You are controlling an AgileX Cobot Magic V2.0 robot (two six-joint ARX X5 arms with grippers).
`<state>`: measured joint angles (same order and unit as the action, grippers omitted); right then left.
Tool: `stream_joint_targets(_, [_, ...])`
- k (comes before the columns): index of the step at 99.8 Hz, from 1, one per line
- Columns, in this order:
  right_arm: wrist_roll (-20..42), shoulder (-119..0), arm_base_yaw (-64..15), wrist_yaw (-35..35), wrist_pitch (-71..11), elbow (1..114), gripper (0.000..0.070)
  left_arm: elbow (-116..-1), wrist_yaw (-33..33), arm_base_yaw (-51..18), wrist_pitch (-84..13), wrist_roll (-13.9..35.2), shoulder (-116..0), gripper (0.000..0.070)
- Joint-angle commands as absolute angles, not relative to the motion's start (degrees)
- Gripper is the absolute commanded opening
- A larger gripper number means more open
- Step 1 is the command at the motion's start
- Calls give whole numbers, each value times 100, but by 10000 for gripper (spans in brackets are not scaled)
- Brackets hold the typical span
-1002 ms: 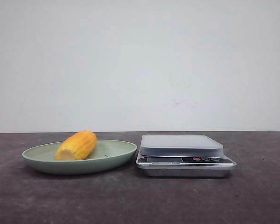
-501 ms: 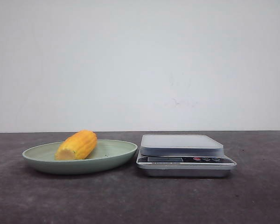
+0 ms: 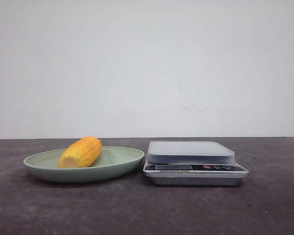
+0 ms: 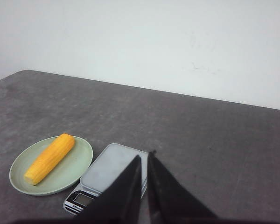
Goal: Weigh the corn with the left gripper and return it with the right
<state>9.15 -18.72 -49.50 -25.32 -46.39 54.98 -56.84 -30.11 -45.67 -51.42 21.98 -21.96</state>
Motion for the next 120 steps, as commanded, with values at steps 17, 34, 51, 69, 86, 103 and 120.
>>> stream_joint_targets(17, [899, -1885, -5011, -2550, -4587, 5577, 12, -5765, -3017, -4613, -5122, 2126, -2200, 15])
stream_joint_targets(34, [899, -1885, -5011, -2550, -4587, 5577, 12, -5765, -3017, -4615, -5122, 2126, -2200, 15])
stream_joint_targets(51, [899, -1885, -5011, -2550, -4587, 5577, 12, -5763, -3048, -4488, -5135, 2126, -2161, 15])
stream_joint_targets(69, [899, -1885, -5011, -2552, -4584, 5577, 12, -5669, -3017, -3671, -5098, 2126, -2075, 15])
stream_joint_targets(86, [899, -1885, -5011, -2550, -4587, 5577, 12, -4928, -2773, -2709, -4215, 1704, -1605, 15])
stream_joint_targets(103, [899, -1885, -5011, -2552, -4587, 5577, 12, -3581, -1544, -1712, -2705, 982, -875, 15])
stream_joint_targets(120, [899, -1885, -5011, -2550, -4587, 5577, 12, -2180, -681, -915, -1466, 1022, -193, 15])
